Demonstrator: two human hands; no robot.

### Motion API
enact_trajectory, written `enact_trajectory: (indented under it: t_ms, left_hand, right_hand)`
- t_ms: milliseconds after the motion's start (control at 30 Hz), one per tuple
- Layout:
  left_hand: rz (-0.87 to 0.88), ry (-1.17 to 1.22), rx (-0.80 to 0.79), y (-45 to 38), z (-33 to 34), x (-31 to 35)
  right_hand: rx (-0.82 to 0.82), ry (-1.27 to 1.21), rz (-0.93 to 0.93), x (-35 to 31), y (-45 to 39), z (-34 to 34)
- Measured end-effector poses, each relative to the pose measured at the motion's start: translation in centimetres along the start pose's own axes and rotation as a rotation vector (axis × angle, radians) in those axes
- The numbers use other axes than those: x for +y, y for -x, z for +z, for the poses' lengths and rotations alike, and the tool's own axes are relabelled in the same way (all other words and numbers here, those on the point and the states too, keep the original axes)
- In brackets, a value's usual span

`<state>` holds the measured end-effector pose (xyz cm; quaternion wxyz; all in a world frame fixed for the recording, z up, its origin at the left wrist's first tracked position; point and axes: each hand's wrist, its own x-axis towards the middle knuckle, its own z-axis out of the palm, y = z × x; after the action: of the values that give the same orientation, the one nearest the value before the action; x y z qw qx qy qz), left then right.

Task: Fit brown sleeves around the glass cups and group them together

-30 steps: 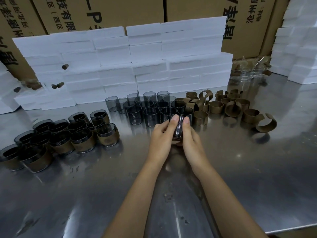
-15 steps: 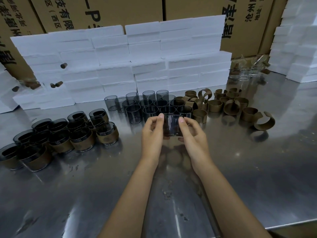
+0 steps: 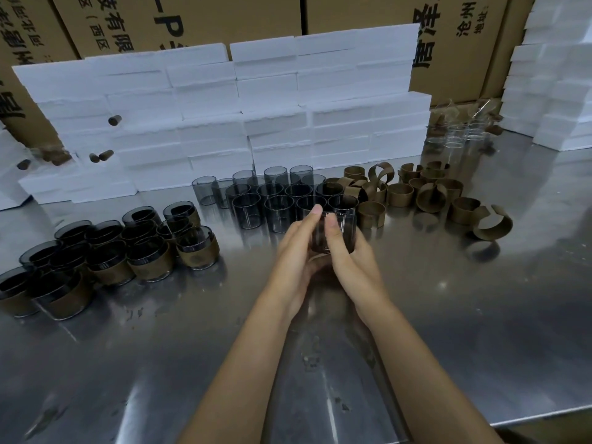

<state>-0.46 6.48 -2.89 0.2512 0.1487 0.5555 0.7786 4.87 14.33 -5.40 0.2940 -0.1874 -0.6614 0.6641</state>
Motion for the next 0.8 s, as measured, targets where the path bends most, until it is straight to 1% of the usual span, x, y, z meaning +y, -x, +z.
enact_trajectory:
  t_ms: [133, 233, 300, 400, 500, 567, 667, 733, 800]
  left_hand:
    - [0.01, -0.023, 0.007, -0.2, -0.2, 0.0]
    - [-0.006, -0.06, 0.018, -0.2, -0.6, 0.1]
    - [-0.015, -0.078, 0.038, -0.2, -0.7, 0.1]
    - [0.001, -0.07, 0.051, -0.3, -0.7, -0.1]
    - [0.036, -0.052, 0.061, -0.4, -0.7, -0.3]
    - [0.069, -0.05, 0.077, -0.5, -0.9, -0.4]
    - [0.134, -0.063, 0.115, -0.6, -0.9, -0.1]
    - [0.18, -0.124, 0.094, -0.2, -0.7, 0.1]
    - [0.239, -0.202, 0.04, 0.1, -0.6, 0.1]
  right_hand:
    - [-0.005, 0.039, 0.017, 0.3, 0.0, 0.1]
    - [-0.005, 0.115, 0.026, 0.6, -0.2, 0.1]
    - [0.008, 0.111, 0.042, 0.9, -0.5, 0.0]
    - [0.072, 0.056, 0.097, 1.0, -1.1, -0.2]
    - [0.054, -0.043, 0.123, 1.0, -1.2, -0.4]
    - [0.035, -0.17, 0.121, 0.9, -1.1, -0.5]
    - [-0.001, -0.318, 0.167, 0.4, -1.1, -0.8]
    - [-0.046, -0.421, 0.201, 0.1, -0.9, -0.9]
    - [-0.087, -0.558, 0.245, -0.1, -0.8, -0.9]
